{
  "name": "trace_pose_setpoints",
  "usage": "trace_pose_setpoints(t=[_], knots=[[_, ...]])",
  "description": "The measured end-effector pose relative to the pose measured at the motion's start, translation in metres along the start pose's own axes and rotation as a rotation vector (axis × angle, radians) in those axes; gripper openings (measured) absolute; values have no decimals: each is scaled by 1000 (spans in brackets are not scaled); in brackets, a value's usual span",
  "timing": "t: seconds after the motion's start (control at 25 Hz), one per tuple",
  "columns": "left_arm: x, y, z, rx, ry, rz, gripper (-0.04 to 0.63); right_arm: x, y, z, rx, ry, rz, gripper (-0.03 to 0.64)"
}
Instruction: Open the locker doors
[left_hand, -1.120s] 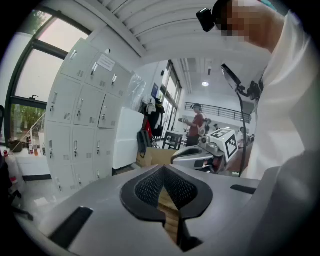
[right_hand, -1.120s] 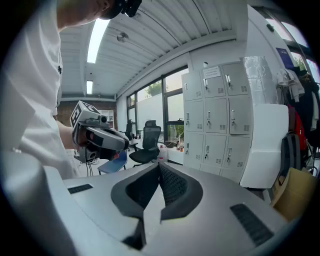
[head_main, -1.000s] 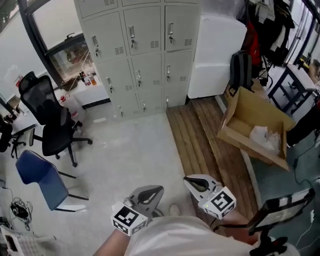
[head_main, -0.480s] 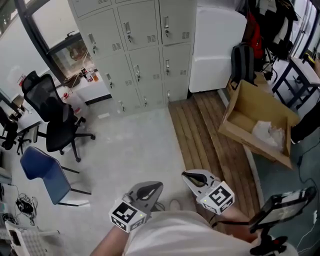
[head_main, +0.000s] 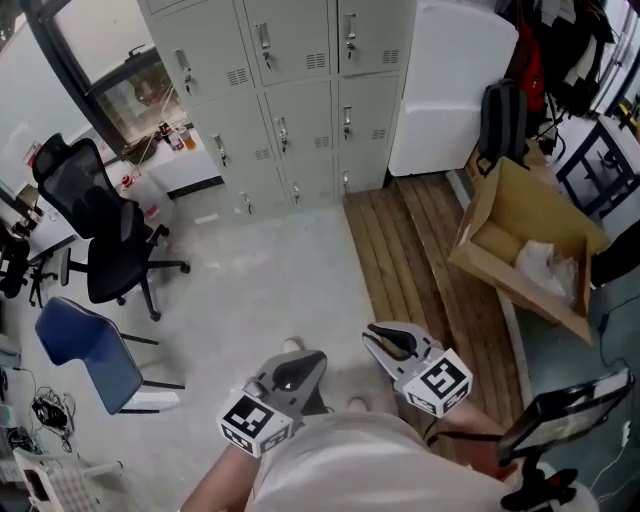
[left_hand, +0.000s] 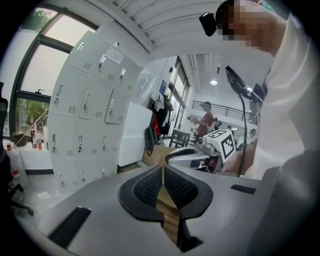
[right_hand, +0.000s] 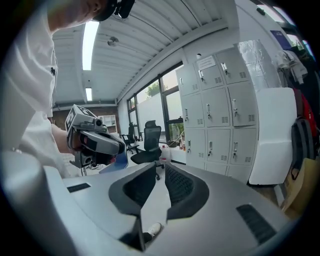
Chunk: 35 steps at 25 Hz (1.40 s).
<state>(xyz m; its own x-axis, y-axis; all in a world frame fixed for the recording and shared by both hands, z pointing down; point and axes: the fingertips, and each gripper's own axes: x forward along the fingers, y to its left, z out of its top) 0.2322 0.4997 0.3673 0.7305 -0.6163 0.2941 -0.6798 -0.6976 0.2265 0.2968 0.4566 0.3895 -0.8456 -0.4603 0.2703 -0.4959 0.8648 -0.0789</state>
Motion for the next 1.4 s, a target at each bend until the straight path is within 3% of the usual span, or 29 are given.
trace_pose_setpoints(t=[0.24,0.32,0.48,0.64,0.88,1.4], knots=[[5,109,33,10,-11,-37,15,101,-44,30,5,37,-58,26],[3,145,48,20,-15,-59,15,140,-56,46,-9,47,-59,56],[1,223,66,-9,-19,-94,37,220,-92,71,-3,50,-86,75],[2,284,76,0,-5,-65,37,281,-127,87,1,55,-115,75],[26,356,86,-45,1,-15,11,352,-191,93,-1,70,-109,75],[140,496,138,-134,44,87,11,522,-403,81,52,103,-95,75]])
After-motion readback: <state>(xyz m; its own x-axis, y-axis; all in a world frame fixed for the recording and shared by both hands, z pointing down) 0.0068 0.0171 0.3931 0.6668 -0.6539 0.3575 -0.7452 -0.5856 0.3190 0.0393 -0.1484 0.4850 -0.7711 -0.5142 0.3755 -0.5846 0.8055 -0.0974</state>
